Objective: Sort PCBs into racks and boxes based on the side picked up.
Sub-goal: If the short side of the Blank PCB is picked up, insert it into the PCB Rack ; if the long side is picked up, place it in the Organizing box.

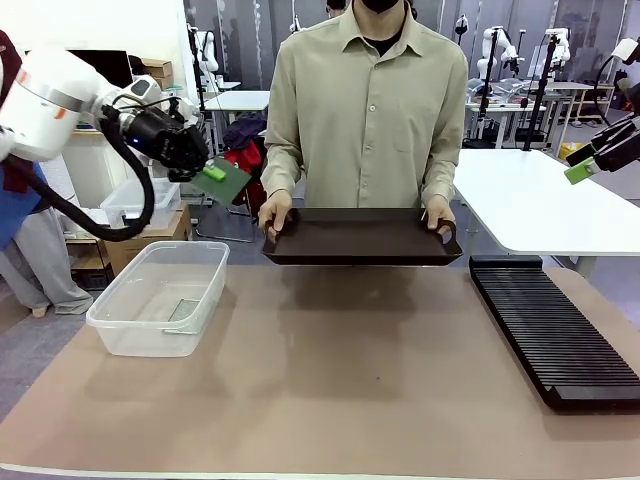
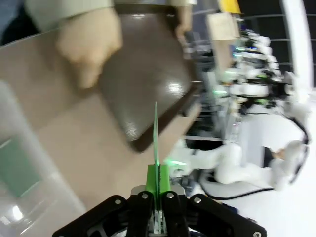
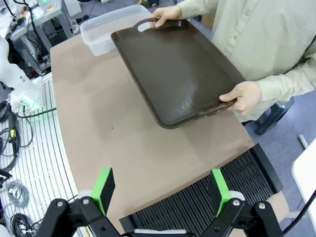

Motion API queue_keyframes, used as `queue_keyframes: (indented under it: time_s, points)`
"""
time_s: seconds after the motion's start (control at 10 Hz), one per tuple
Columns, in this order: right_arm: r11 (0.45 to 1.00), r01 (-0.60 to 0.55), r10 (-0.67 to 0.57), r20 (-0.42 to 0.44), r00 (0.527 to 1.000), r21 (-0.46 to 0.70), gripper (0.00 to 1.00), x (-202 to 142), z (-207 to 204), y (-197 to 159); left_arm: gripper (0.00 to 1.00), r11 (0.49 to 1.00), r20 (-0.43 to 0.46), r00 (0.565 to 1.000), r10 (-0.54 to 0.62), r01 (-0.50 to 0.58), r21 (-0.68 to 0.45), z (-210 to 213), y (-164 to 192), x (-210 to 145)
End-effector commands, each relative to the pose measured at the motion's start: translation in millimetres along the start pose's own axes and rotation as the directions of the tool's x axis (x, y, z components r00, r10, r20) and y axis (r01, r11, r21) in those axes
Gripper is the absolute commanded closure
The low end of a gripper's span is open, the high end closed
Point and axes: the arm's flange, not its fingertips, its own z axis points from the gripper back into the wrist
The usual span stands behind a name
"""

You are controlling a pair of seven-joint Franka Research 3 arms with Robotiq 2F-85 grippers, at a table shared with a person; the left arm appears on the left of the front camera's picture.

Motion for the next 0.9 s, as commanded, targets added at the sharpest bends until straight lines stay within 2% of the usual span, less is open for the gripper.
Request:
queue_keyframes:
  time_s: [0.0, 0.1, 0.2, 0.4, 0.7, 0.8]
  points:
    - [1.0, -0.01, 0.01, 0.017, 1.0, 0.019, 0.0, 0.1, -0.9, -0.4, 0.97, 0.974, 0.022, 0.998, 0.062, -0.065, 0.217, -3.9, 0.2, -24.7]
    - [1.0, -0.01, 0.01, 0.017, 1.0, 0.019, 0.0, 0.1, -0.9, -0.4, 0.97, 0.957, 0.026, 0.997, 0.074, -0.078, 0.281, -2.3, 4.2, -31.6]
    - [1.0, -0.01, 0.01, 0.017, 1.0, 0.019, 0.0, 0.1, -0.9, -0.4, 0.97, 0.917, 0.065, 0.995, 0.078, -0.097, 0.387, -3.4, 12.0, -37.3]
    - [1.0, -0.01, 0.01, 0.017, 1.0, 0.019, 0.0, 0.1, -0.9, -0.4, 0.97, 0.855, 0.035, 0.993, 0.112, -0.115, 0.507, -16.8, 33.0, -47.2]
    - [1.0, -0.01, 0.01, 0.017, 1.0, 0.019, 0.0, 0.1, -0.9, -0.4, 0.97, 0.849, 0.04, 0.988, 0.152, -0.151, 0.506, -37.2, 64.2, -60.4]
    - [1.0, -0.01, 0.01, 0.017, 1.0, 0.019, 0.0, 0.1, -0.9, -0.4, 0.97, 0.87, 0.035, 0.987, 0.159, -0.157, 0.467, -47.5, 73.3, -66.0]
